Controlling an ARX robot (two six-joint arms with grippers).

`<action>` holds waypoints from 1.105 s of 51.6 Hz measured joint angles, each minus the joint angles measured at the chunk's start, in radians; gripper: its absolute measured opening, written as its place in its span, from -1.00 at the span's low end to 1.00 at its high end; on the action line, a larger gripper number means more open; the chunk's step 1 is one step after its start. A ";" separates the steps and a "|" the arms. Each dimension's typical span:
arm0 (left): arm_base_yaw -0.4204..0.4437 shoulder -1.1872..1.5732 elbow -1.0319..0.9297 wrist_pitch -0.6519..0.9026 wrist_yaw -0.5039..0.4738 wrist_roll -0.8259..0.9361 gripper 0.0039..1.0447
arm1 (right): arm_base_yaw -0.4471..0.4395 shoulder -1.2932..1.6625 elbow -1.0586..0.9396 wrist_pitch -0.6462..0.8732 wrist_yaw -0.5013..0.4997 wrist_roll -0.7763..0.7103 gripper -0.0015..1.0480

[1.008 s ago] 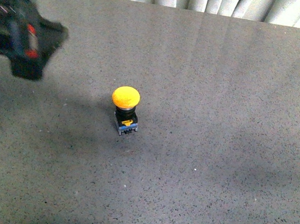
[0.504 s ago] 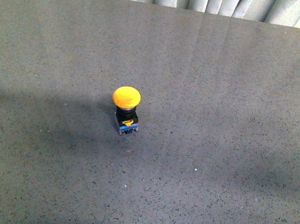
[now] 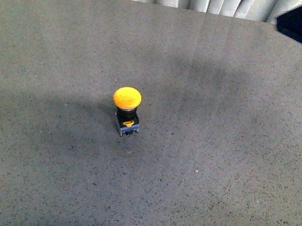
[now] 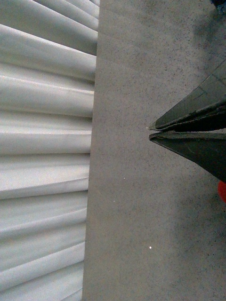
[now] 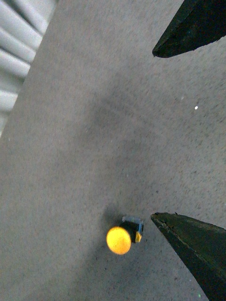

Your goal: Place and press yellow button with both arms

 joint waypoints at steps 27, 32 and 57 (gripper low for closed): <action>0.000 -0.280 -0.001 -0.258 0.000 0.001 -0.98 | 0.188 0.459 0.271 -0.038 -0.069 0.030 -0.61; 0.000 -0.333 -0.001 -0.309 0.000 0.001 -0.98 | 0.199 0.515 0.294 -0.048 -0.072 0.021 -0.97; 0.000 -0.482 -0.001 -0.458 0.000 0.001 -0.98 | 0.242 0.639 0.388 -0.084 -0.126 0.015 -0.97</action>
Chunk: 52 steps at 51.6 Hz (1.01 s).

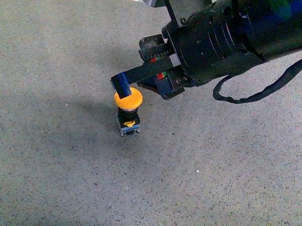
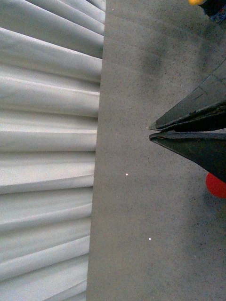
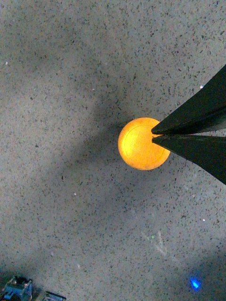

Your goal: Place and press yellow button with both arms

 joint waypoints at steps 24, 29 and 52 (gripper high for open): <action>0.001 -0.177 0.000 -0.196 0.001 0.001 -0.98 | 0.021 0.045 0.026 -0.012 -0.002 0.000 -0.97; 0.001 -0.177 0.000 -0.196 0.000 0.000 -0.98 | 0.022 0.057 0.032 -0.014 -0.002 0.001 -0.97; 0.001 -0.177 0.000 -0.195 0.000 0.000 -0.98 | 0.016 0.114 0.070 -0.066 -0.006 0.056 -0.97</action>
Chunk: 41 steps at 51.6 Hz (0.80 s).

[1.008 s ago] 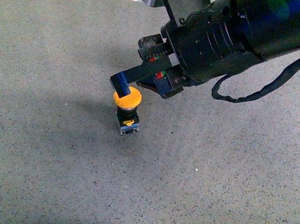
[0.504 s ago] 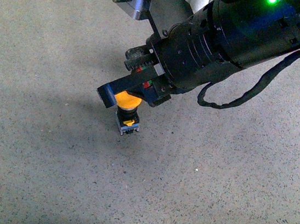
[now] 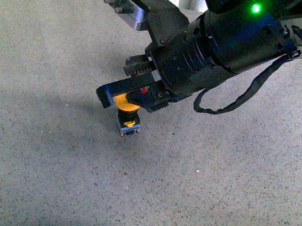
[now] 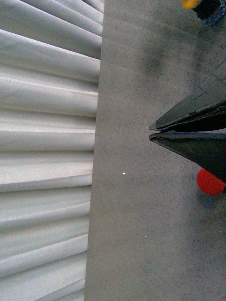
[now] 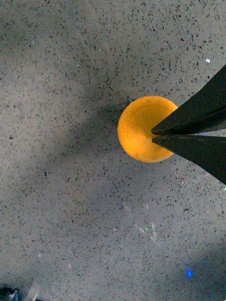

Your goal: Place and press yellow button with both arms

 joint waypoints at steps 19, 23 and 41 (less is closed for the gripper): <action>0.000 0.000 0.000 0.000 0.000 0.000 -0.98 | -0.011 -0.002 -0.013 0.082 -0.030 0.066 -0.97; 0.000 0.000 0.000 0.000 0.000 0.000 -0.98 | -0.023 -0.023 -0.020 0.104 -0.029 0.092 -0.97; 0.000 0.000 0.000 0.000 0.000 0.000 -0.98 | -0.233 -0.461 -0.219 0.278 -0.053 0.220 -0.53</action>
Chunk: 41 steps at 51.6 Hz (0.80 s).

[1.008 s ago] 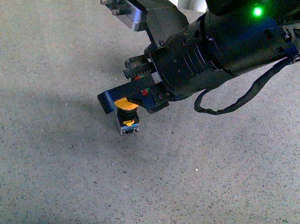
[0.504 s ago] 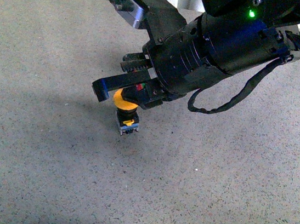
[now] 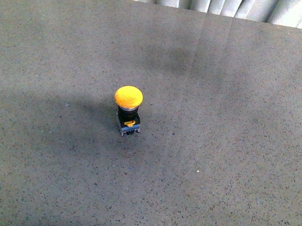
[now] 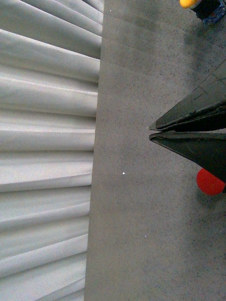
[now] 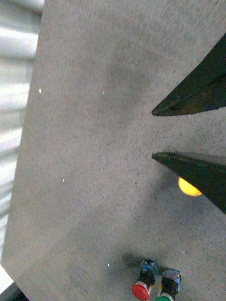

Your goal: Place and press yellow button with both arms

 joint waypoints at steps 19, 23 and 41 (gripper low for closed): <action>0.000 0.000 0.000 0.000 0.000 0.000 -0.98 | -0.045 -0.211 -0.483 0.712 0.494 -0.082 -0.97; 0.000 0.000 0.000 0.000 0.000 0.000 -0.98 | -0.059 -0.254 -0.540 0.725 0.482 -0.084 -0.97; 0.000 0.000 0.000 0.000 0.000 0.000 -0.98 | -0.122 -0.455 -0.749 0.723 0.424 -0.085 -0.97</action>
